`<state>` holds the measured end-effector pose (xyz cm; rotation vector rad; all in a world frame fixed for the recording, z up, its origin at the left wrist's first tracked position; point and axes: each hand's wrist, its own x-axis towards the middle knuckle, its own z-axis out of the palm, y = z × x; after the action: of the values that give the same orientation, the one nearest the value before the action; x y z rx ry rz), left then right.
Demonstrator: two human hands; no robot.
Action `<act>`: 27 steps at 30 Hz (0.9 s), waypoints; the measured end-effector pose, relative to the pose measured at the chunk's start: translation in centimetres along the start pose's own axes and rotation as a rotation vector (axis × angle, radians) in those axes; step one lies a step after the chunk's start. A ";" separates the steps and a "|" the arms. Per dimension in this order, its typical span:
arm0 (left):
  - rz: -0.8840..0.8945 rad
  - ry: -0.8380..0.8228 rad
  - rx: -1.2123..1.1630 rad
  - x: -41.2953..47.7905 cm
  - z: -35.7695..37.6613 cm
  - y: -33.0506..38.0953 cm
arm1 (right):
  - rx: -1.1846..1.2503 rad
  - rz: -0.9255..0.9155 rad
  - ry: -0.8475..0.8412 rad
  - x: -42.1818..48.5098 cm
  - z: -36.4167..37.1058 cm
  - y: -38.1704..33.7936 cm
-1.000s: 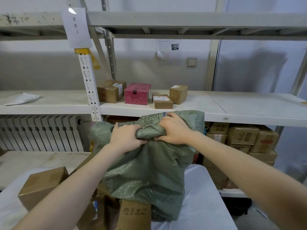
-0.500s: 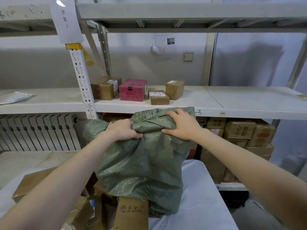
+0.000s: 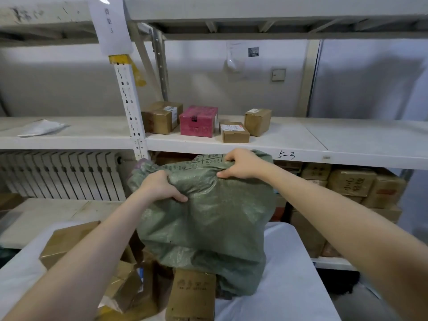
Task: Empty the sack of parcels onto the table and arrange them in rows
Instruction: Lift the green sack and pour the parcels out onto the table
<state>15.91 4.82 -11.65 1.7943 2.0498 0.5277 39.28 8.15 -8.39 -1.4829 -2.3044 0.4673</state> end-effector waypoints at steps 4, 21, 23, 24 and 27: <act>0.004 0.203 -0.154 0.0 -0.1 0.8 | 0.023 -0.005 0.113 1.2 -0.5 -1.3; 0.511 0.954 -0.061 2.7 -7.1 3.3 | 0.495 -0.425 0.882 3.1 -2.4 -4.5; 0.543 0.998 -0.075 2.8 -7.0 3.4 | 0.486 -0.463 0.929 3.1 -2.7 -4.7; 0.548 0.998 -0.084 2.8 -6.8 3.3 | 0.472 -0.477 0.932 3.0 -2.7 -4.5; 0.426 0.793 -0.044 3.2 -5.1 2.1 | 0.348 -0.450 0.775 3.2 -1.2 -2.9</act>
<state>14.70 8.07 -6.29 2.2334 2.0341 1.6057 36.33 10.02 -5.60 -0.7463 -1.7289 0.1130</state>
